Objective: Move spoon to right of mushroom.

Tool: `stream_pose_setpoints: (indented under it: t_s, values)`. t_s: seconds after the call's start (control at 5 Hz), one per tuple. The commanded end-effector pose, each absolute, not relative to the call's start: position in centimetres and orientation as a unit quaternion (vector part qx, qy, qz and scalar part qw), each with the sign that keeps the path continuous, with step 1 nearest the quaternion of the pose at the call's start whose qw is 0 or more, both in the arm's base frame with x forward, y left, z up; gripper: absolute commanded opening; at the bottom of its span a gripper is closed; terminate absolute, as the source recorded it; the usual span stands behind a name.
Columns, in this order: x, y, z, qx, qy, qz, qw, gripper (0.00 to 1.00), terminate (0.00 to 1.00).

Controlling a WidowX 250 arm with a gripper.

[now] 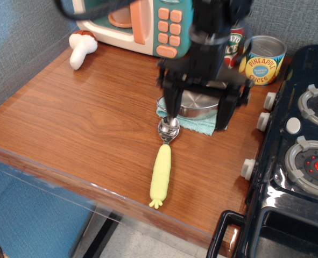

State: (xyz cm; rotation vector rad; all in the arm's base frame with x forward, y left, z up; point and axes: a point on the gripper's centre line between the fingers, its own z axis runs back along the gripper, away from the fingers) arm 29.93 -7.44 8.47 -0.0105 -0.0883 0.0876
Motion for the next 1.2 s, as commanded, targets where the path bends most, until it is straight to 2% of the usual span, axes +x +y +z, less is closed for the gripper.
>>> stream_pose_setpoints:
  t_s: [0.0, 0.2, 0.4, 0.8, 1.0]
  values:
    - [27.7, -3.1, 5.1, 0.014, -0.017, 0.083, 0.996, 1.0, 0.0]
    - [26.7, -2.4, 3.7, 0.032, 0.006, 0.09, 0.995, 1.0, 0.0]
    - [26.1, -2.8, 2.5, 0.011, -0.016, 0.103, 0.995, 1.0, 0.0]
    - [27.1, -3.3, 2.9, -0.018, -0.058, 0.123, 0.991, 1.0, 0.0]
    - [27.2, -3.4, 2.7, -0.015, -0.055, 0.123, 0.991, 1.0, 0.0]
